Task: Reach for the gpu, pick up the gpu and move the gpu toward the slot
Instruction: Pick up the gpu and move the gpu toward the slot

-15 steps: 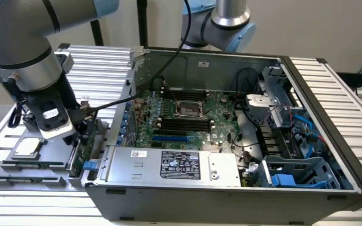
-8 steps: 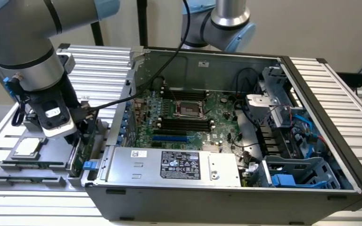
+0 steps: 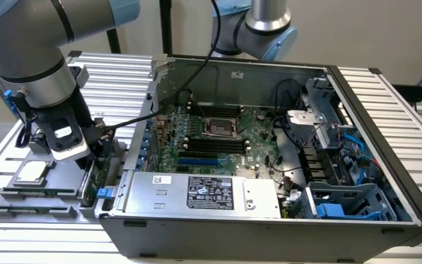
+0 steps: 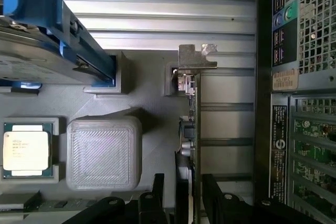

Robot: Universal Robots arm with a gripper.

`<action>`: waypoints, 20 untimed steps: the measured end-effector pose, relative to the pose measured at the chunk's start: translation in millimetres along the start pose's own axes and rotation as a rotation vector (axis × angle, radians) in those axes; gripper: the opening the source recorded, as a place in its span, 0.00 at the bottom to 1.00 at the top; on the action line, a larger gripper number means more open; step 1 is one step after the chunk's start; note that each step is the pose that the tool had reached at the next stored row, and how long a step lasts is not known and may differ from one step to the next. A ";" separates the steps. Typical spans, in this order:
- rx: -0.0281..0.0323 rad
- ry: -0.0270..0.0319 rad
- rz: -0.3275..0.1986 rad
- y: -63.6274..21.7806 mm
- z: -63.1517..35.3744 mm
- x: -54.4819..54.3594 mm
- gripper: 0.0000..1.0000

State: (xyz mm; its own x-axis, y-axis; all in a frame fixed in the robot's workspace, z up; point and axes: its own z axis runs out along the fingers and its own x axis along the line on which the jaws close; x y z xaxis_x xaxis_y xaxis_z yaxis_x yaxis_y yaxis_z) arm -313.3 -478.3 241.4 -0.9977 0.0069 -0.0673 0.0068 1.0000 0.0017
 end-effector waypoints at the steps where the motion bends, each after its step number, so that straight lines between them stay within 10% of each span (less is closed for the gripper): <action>1: 0.0000 0.0000 0.000 0.0 0.0 0.0 0.42; 20: -0.0002 0.0030 0.000 0.5 -0.6 -0.7 0.26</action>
State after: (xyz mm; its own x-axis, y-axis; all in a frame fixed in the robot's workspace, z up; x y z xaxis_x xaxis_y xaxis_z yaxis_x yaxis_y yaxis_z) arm -312.6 -477.9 242.1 -0.9979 0.0070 -0.0644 0.0069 1.0000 0.0019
